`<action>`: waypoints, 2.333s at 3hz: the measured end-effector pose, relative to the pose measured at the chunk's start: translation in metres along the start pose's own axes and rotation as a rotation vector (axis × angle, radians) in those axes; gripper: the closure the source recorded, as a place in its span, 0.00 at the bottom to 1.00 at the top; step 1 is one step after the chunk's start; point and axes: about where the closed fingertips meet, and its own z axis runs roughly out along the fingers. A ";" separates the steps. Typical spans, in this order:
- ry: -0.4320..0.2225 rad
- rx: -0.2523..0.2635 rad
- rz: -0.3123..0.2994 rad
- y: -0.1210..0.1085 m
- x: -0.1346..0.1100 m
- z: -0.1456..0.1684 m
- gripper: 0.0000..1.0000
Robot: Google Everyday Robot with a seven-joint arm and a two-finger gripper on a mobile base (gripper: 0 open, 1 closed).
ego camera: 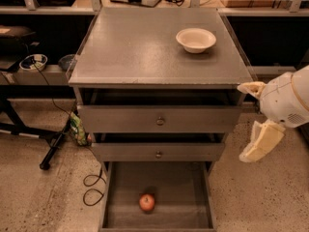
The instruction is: Pick apple from bottom drawer and place on counter
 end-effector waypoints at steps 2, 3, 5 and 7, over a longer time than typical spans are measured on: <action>-0.033 0.065 0.053 0.023 0.021 0.025 0.00; -0.018 0.055 0.075 0.037 0.030 0.054 0.00; 0.002 -0.024 0.112 0.055 0.047 0.103 0.00; 0.016 -0.003 0.129 0.054 0.063 0.121 0.00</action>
Offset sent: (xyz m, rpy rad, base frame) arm -0.0225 -0.0050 -0.0676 0.0594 -0.0632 -0.1352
